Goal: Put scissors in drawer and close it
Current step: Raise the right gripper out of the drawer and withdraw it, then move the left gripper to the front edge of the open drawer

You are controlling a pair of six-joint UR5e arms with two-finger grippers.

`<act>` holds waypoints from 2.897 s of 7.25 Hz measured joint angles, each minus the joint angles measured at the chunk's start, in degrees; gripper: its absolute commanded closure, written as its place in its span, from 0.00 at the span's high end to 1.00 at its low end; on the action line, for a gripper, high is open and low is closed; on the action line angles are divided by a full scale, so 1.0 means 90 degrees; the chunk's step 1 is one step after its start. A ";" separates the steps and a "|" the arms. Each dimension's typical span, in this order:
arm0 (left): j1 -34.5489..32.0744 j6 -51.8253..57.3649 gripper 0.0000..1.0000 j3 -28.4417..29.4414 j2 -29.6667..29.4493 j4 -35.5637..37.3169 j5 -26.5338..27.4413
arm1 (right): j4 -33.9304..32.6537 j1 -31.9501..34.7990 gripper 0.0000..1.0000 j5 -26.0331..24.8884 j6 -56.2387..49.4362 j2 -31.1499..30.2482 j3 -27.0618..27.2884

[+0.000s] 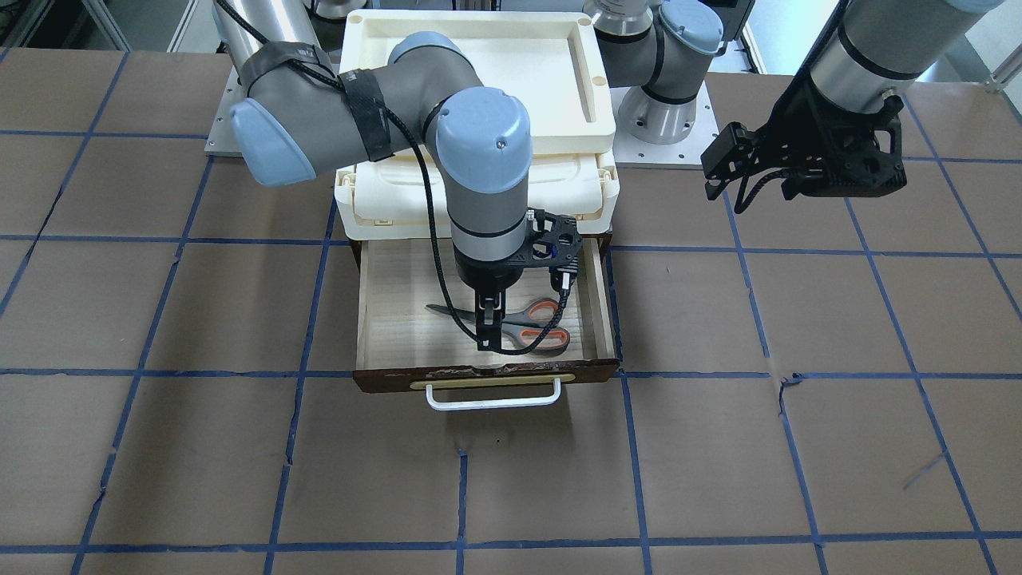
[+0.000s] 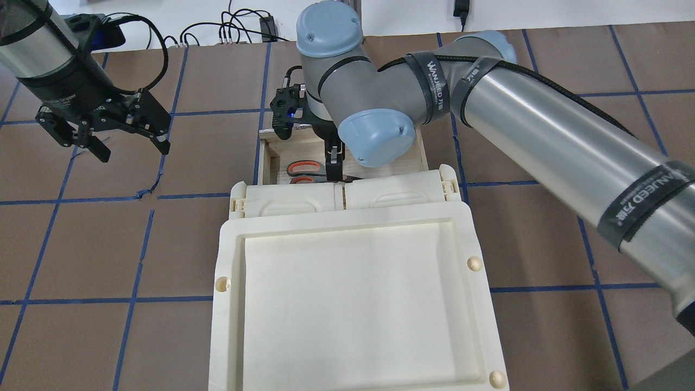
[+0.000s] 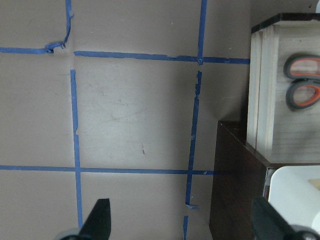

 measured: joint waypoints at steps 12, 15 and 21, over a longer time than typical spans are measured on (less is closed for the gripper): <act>-0.0276 -0.0137 1.00 0.0246 -0.2462 0.3694 -0.1637 | 0.3131 -0.3034 1.00 0.0174 0.6621 -0.2605 -0.0048; -0.0505 -0.0237 1.00 0.0215 -0.2781 0.3751 -0.1712 | 0.3361 -0.3266 1.00 0.0291 0.6651 -0.2601 -0.0046; -0.0704 -0.0197 1.00 0.0104 -0.2826 0.3010 -0.1746 | 0.2953 -0.3062 1.00 -0.0397 0.6308 -0.2655 -0.0018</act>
